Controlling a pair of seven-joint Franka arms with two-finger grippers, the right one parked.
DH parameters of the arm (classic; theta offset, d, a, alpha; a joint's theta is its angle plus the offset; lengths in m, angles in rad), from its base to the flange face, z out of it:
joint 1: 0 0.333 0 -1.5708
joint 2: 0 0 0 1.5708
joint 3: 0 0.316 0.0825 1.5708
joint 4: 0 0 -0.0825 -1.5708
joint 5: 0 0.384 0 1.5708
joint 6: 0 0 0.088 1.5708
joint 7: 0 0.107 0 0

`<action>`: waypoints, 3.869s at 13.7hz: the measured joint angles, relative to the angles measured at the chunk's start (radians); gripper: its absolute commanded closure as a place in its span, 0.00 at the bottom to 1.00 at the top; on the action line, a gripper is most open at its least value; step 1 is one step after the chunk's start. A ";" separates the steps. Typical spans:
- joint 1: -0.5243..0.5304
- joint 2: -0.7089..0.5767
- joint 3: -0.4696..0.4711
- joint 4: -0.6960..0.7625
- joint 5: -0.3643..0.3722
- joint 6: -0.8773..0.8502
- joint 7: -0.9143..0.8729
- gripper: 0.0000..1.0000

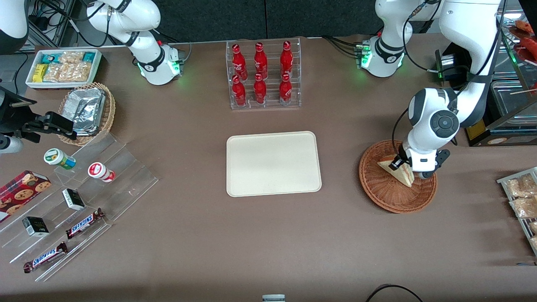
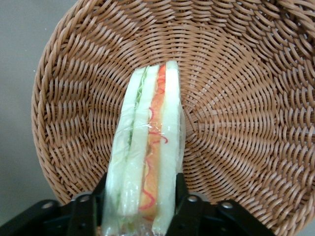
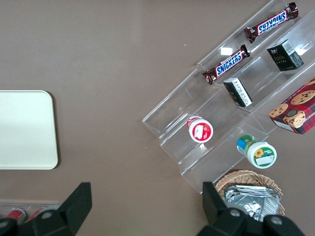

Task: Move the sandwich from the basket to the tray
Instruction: 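Lift the sandwich and carry it over the white tray, then lower the sandwich onto the tray and open the left gripper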

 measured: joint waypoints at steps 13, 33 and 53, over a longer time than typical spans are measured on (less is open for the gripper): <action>-0.186 0.000 -0.019 0.332 -0.012 -0.470 0.080 1.00; -0.682 0.470 -0.059 0.794 -0.098 -0.337 0.154 1.00; -0.686 0.510 -0.052 0.798 -0.047 -0.341 0.135 0.00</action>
